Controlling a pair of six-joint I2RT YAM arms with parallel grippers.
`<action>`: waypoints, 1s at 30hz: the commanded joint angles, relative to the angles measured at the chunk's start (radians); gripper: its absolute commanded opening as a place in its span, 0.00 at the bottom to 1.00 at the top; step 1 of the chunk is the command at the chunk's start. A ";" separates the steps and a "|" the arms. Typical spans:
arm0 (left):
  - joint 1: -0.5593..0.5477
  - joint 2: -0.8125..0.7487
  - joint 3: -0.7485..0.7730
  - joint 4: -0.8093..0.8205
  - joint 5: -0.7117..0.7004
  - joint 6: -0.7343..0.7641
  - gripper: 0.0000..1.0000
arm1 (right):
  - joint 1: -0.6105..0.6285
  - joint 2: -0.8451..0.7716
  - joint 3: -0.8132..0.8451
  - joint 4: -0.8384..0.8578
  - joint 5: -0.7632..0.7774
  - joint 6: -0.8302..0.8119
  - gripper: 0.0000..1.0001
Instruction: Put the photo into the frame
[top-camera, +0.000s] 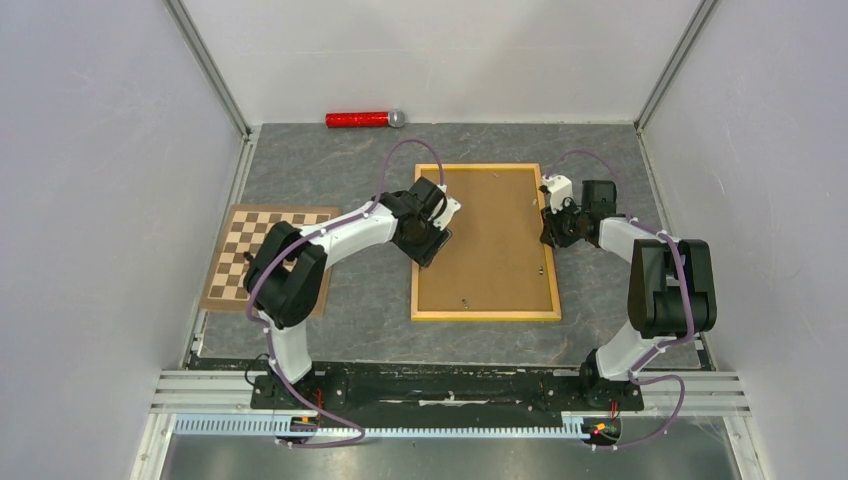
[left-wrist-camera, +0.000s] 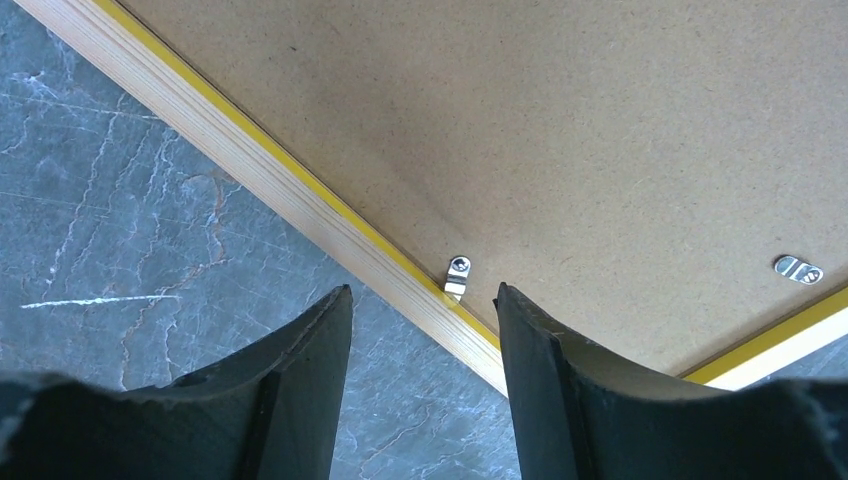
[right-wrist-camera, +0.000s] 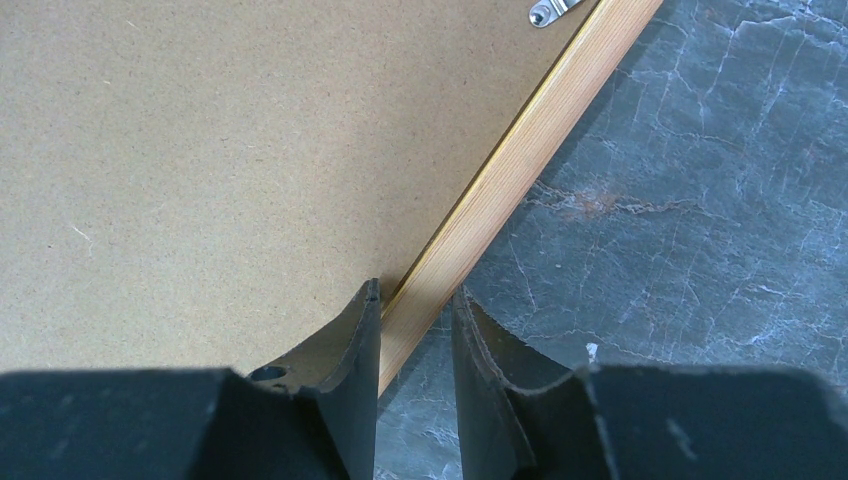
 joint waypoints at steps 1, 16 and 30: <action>0.004 0.013 0.001 0.012 -0.024 0.000 0.62 | 0.003 -0.004 -0.022 -0.055 -0.004 -0.054 0.00; 0.005 -0.081 0.011 0.005 0.060 0.059 0.63 | 0.003 -0.034 -0.003 -0.079 -0.010 -0.052 0.00; 0.100 -0.044 0.059 0.015 -0.040 -0.025 0.75 | 0.003 -0.081 0.033 -0.096 0.004 -0.007 0.36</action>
